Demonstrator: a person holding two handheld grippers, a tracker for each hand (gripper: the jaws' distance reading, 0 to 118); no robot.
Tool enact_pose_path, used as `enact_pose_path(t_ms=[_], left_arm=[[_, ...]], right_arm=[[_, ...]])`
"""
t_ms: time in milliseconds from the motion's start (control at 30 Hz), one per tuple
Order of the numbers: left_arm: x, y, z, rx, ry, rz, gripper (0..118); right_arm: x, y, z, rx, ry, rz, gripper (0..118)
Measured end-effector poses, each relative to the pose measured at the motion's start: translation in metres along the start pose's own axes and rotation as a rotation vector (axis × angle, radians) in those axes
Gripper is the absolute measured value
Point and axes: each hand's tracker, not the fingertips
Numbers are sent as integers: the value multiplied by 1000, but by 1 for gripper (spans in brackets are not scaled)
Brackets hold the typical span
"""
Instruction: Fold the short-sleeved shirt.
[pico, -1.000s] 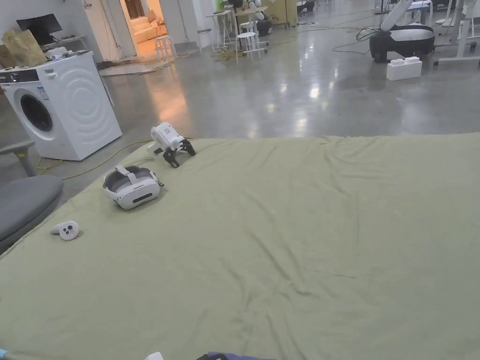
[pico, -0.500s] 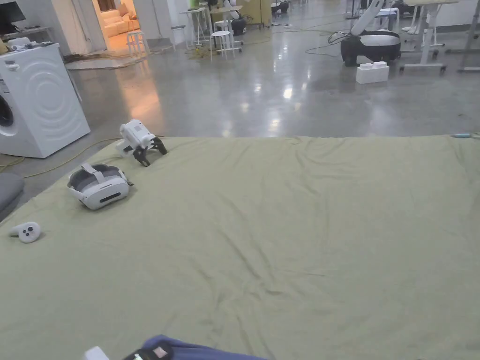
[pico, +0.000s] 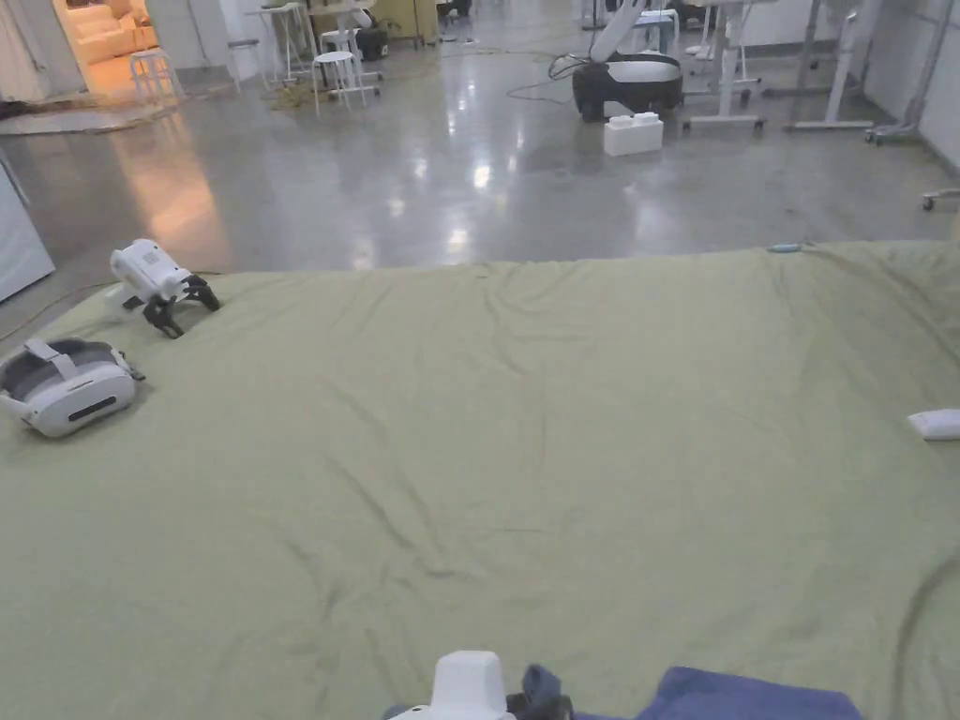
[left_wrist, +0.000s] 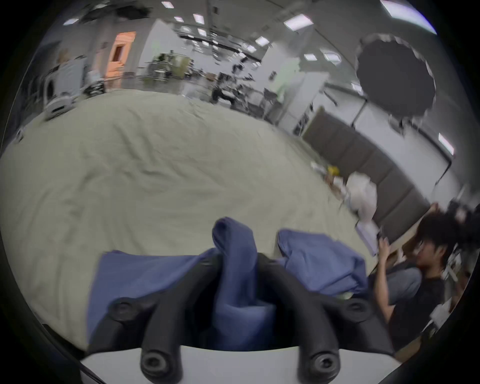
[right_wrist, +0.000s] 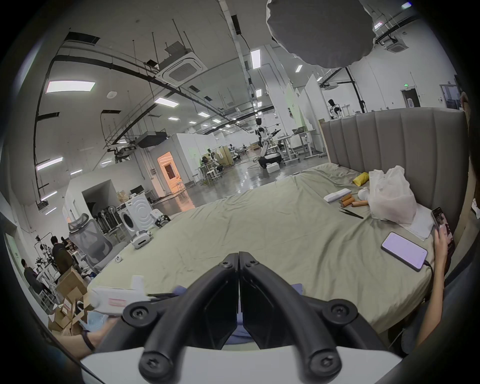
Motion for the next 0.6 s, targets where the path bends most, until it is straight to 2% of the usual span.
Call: enact_pose_path(t_ms=[33, 67, 200, 267, 300, 333, 367, 400, 533, 600], left_arm=[[3, -2, -12, -19, 8, 21, 80], [5, -3, -17, -24, 9, 32, 85], [-14, 12, 23, 142, -128, 168, 84], [-27, 15, 43, 195, -123, 242, 83], [-37, 16, 52, 210, -103, 289, 75], [-42, 13, 51, 212, -107, 312, 57], [-45, 9, 46, 196, -112, 309, 27], [-45, 4, 35, 170, -98, 313, 2], [-46, -25, -13, -20, -233, 429, 2], [-33, -39, -36, -87, -202, 372, 1]], right_arm=[[2, -2, 4, 2, -12, -7, 0], [5, -3, 7, 2, -20, -13, 0], [18, -8, 14, -4, -53, -39, 0], [32, -13, 14, -9, -53, -63, 0], [34, -14, 15, -10, -52, -68, 0], [34, -15, 15, -13, -53, -70, 0], [35, -15, 14, -16, -55, -73, 0], [35, -15, 13, -19, -57, -75, 0], [35, -17, 13, -34, -44, -86, 0], [33, -18, 13, -43, -48, -74, 0]])
